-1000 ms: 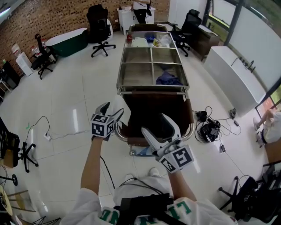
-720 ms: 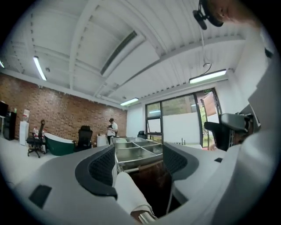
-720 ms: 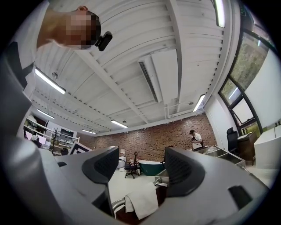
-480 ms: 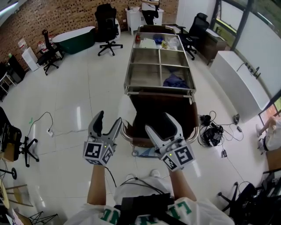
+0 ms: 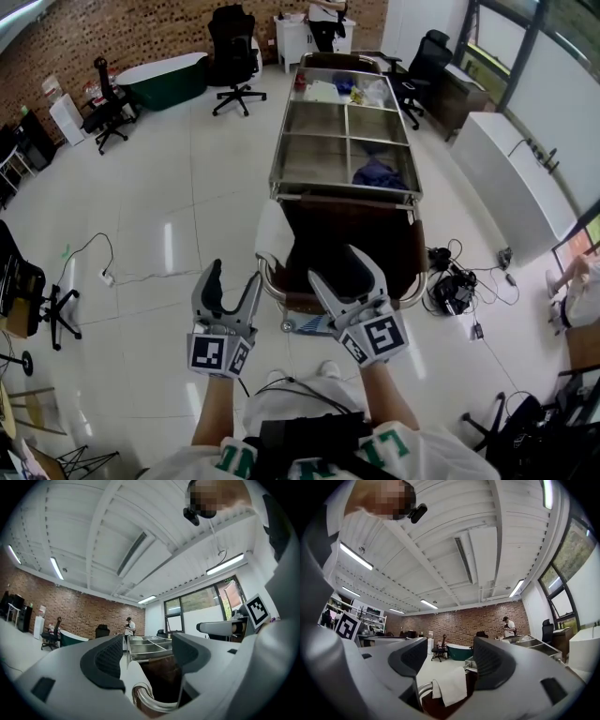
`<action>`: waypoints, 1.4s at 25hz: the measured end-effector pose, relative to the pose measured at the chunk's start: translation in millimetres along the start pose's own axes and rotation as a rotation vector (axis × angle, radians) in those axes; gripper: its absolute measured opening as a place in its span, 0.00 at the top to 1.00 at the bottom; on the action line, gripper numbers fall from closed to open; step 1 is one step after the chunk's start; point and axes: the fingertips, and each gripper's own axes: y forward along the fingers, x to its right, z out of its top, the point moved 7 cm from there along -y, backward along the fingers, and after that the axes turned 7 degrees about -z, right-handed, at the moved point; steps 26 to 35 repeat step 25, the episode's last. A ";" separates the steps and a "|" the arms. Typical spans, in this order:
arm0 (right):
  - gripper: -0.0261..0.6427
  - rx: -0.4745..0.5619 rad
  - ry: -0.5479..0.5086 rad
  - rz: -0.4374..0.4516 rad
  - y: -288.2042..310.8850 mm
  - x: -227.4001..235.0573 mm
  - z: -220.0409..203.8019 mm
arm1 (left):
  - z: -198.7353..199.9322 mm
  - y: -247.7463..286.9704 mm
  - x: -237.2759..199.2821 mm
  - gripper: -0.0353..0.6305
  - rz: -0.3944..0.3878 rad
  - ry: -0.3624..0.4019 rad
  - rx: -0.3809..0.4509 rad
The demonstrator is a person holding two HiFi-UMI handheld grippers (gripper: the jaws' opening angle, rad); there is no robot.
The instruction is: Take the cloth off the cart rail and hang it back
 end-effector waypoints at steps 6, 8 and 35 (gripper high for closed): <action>0.49 -0.010 -0.036 0.008 -1.5 -2.0 -1.2 | 4.5 0.7 1.9 0.49 -0.007 0.004 0.014; 0.49 -0.011 -0.039 0.011 -1.7 -3.3 -1.5 | 11.0 0.8 4.0 0.49 -0.013 0.016 0.025; 0.49 -0.001 -0.057 0.076 -2.1 -27.0 3.2 | 25.4 -5.4 12.8 0.49 -0.029 0.051 0.033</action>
